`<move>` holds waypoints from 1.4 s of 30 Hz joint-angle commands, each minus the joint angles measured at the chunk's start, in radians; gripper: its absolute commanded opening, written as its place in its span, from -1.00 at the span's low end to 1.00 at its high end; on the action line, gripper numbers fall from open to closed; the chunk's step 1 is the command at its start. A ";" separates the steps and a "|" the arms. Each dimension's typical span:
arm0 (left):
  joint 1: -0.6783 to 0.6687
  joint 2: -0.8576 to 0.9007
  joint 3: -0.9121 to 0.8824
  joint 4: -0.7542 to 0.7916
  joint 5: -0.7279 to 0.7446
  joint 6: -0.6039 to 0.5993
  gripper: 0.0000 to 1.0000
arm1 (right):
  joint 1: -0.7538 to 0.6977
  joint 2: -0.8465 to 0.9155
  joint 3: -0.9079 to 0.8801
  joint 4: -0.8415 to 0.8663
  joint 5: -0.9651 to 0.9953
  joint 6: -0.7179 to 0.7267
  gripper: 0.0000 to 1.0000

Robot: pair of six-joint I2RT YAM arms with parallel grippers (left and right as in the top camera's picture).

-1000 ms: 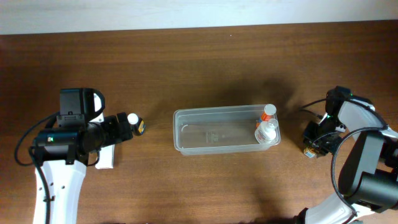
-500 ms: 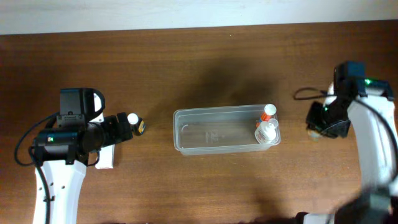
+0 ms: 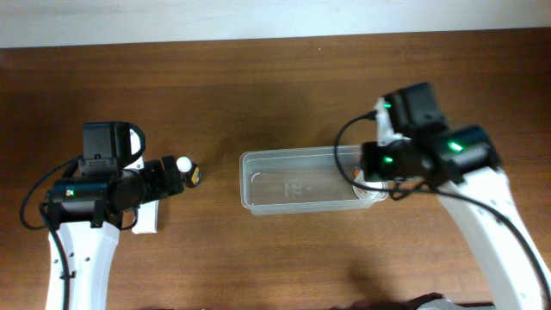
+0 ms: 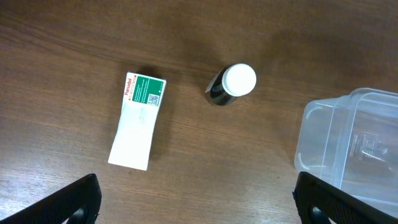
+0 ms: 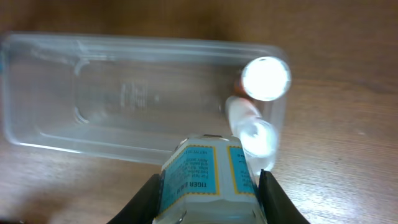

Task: Pack container
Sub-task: 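Drop the yellow-orange jar into the container center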

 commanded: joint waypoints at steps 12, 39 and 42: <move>-0.002 0.003 0.019 -0.003 0.011 0.020 0.99 | 0.073 0.360 -0.013 0.094 0.066 -0.019 -0.52; -0.003 0.003 0.019 0.013 0.047 0.020 0.99 | 0.037 0.032 0.202 0.043 0.196 -0.003 0.31; -0.027 0.005 0.019 0.032 0.048 0.034 0.99 | -0.055 -0.040 0.203 0.034 0.198 0.017 0.56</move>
